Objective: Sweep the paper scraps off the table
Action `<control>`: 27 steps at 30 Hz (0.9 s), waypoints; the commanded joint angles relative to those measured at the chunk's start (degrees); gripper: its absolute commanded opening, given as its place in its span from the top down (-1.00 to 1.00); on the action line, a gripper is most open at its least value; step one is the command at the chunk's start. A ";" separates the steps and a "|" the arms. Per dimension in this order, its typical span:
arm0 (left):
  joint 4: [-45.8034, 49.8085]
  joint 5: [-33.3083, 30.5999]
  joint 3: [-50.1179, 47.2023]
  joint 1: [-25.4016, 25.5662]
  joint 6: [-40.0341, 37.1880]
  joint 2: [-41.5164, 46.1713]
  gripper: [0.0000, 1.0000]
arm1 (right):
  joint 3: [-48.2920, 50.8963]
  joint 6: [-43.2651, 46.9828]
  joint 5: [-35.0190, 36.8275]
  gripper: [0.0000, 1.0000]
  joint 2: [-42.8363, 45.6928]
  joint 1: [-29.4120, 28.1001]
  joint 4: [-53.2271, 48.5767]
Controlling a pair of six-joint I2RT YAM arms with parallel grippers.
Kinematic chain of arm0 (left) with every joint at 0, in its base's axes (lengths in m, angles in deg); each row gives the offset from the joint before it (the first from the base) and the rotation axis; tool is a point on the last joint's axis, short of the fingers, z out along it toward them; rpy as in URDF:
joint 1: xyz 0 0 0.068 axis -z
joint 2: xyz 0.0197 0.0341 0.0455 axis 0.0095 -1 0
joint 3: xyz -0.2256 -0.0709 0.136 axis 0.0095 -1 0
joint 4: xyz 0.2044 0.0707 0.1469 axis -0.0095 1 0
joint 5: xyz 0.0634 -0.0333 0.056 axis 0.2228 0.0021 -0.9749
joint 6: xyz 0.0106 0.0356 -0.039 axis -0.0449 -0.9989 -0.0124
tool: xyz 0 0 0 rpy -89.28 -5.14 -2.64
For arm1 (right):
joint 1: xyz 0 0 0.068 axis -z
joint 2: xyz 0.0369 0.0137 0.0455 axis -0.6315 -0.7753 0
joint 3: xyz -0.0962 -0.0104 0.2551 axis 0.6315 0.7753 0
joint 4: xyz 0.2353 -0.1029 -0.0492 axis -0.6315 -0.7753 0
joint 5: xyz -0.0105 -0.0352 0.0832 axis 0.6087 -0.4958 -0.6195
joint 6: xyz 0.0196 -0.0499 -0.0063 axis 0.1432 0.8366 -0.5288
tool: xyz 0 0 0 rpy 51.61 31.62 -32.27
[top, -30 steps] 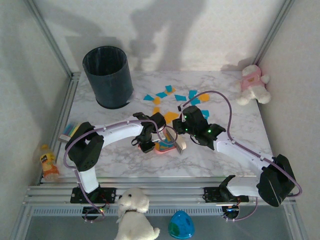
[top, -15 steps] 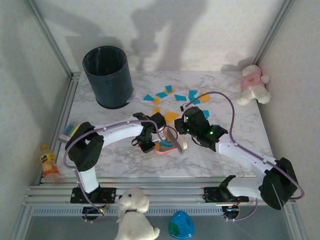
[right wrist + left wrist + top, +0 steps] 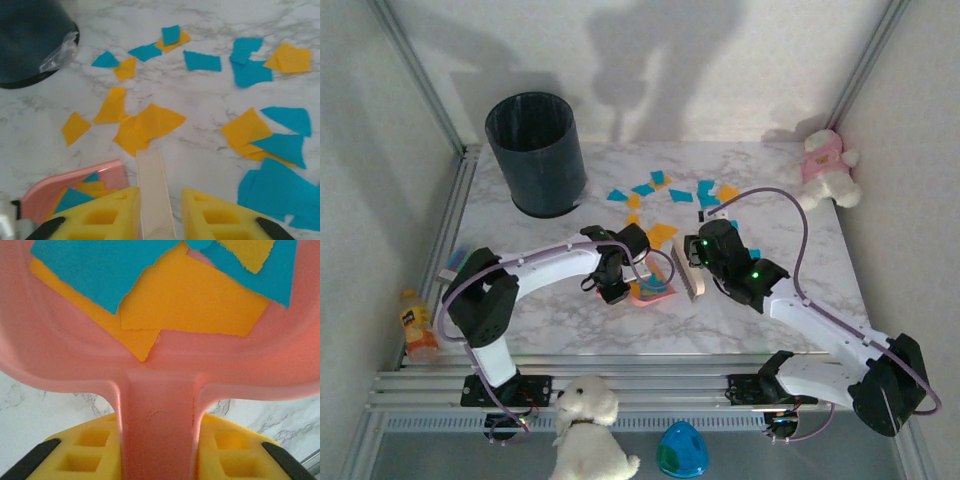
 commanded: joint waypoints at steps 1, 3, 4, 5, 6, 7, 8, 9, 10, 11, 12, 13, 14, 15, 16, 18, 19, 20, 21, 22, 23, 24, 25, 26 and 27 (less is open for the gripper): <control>-0.45 1.53 -0.78 0.22 0.40 4.23 1.00 | 0.45 -0.37 5.74 1.00 1.74 -0.52 -0.81; -0.80 1.63 -1.00 0.21 0.17 5.48 1.00 | 0.17 -0.22 7.25 1.00 1.91 -0.54 -2.12; -1.01 1.80 -1.05 0.12 -0.03 6.01 1.00 | 0.14 -0.12 8.15 1.00 2.00 -0.58 -2.73; -1.38 1.82 -1.04 -0.01 -0.03 6.60 1.00 | 0.08 -0.09 8.92 1.00 2.09 -0.58 -3.31; -1.76 1.92 -0.99 -0.21 0.05 7.10 1.00 | 0.14 0.04 9.53 1.00 2.29 -0.57 -3.76; -2.17 2.18 -0.89 -0.44 0.18 7.51 1.00 | 0.14 0.08 9.82 1.00 2.40 -0.53 -3.97; -2.57 2.59 -0.64 -0.81 0.40 7.78 1.00 | 0.27 -0.04 10.14 1.00 2.54 -0.50 -4.11; -3.04 2.82 -0.45 -1.22 0.85 8.09 1.00 | 0.37 -0.13 10.25 1.00 2.80 -0.41 -4.18; -3.44 2.87 -0.26 -1.59 1.24 8.29 1.00 | 0.47 -0.13 10.25 1.00 2.90 -0.33 -4.14; -4.25 2.35 -0.04 -1.96 1.98 8.45 1.00 | 0.60 -0.12 10.33 1.00 3.00 -0.32 -4.13; -5.23 1.18 0.15 -2.38 3.28 8.71 1.00 | 0.64 -0.06 10.27 1.00 3.11 -0.30 -4.13; -5.85 0.63 0.47 -2.76 4.06 8.67 1.00 | 0.71 -0.10 10.24 1.00 3.14 -0.30 -4.13; -6.39 0.73 0.91 -3.32 4.94 8.69 1.00 | 0.67 -0.09 10.16 1.00 3.06 -0.24 -4.13; -6.98 0.77 1.42 -3.93 5.76 8.67 1.00 | 0.68 -0.06 10.07 1.00 3.06 -0.23 -4.13; -7.61 0.56 2.03 -4.43 6.55 8.70 1.00 | 0.68 -0.05 10.07 1.00 2.93 -0.23 -4.13; -9.17 1.43 2.42 -5.54 6.57 9.34 1.00 | 0.70 -0.07 9.91 1.00 2.77 -0.23 -4.13; -9.87 1.59 2.43 -5.99 6.47 9.66 1.00 | 0.66 -0.08 9.82 1.00 2.73 -0.22 -4.13; -10.56 1.77 2.51 -6.58 6.54 10.05 1.00 | 0.64 -0.08 9.68 1.00 2.67 -0.23 -4.13; -10.96 2.49 2.85 -7.47 6.73 10.23 1.00 | 0.65 -0.21 9.64 1.00 2.55 -0.21 -4.21; -11.04 3.70 3.28 -8.30 6.88 10.27 1.00 | 0.72 -0.30 9.63 1.00 2.56 -0.23 -4.22; -11.11 5.12 3.73 -9.27 7.26 10.20 1.00 | 0.78 -0.52 9.55 1.00 2.54 -0.22 -4.15; -11.12 6.67 4.24 -10.20 7.42 9.99 1.00 | 0.89 -0.64 9.42 1.00 2.53 -0.15 -4.04; -11.23 7.51 4.63 -10.76 7.63 9.92 1.00 | 0.96 -0.72 9.38 1.00 2.52 -0.18 -3.96; -11.69 8.06 4.95 -11.35 8.12 9.90 1.00 | 0.99 -0.74 9.31 1.00 2.54 -0.19 -3.80; -11.97 8.23 5.31 -11.71 8.51 9.83 1.00 | 1.09 -0.70 9.11 1.00 2.50 -0.18 -3.69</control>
